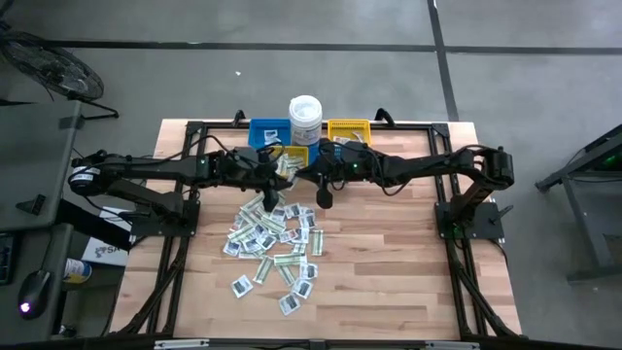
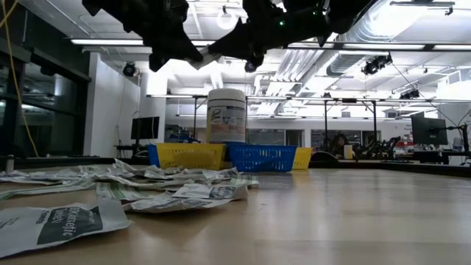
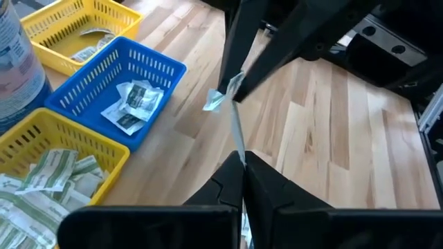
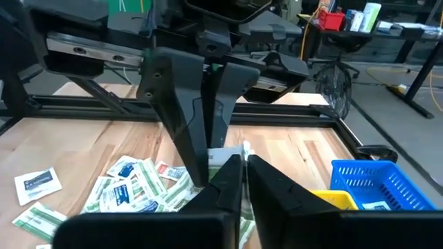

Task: Pick & Place First Aid Supplies
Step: Put the green bandage pad into the left yellow bin, then put the black towelette pack into the right blue bin

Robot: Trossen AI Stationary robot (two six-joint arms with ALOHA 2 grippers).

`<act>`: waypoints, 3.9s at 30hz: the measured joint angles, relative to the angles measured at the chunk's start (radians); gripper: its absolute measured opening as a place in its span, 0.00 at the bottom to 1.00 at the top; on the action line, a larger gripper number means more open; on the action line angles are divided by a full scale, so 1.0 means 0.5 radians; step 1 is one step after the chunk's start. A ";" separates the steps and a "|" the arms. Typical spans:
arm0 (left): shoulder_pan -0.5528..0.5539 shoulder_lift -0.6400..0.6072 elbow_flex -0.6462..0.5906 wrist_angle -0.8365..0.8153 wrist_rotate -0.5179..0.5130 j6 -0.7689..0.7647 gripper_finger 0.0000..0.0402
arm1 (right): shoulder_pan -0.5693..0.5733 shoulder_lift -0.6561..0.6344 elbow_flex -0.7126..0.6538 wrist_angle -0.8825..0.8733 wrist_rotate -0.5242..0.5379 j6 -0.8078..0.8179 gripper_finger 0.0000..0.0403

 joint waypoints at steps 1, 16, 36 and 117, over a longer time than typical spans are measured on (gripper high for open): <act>0.000 0.000 0.000 -0.002 -0.002 -0.001 0.01 | -0.001 0.000 0.000 0.001 -0.007 -0.005 0.07; 0.168 0.167 0.001 -0.177 -0.157 0.002 0.00 | -0.130 -0.152 0.002 -0.177 0.296 0.507 0.50; 0.818 0.599 -0.001 0.047 0.359 0.393 0.00 | -0.159 -0.327 0.002 -0.584 0.366 0.525 0.52; 0.115 0.325 0.491 -1.474 -0.395 0.416 0.48 | 0.434 0.535 0.000 -0.845 0.312 2.610 0.52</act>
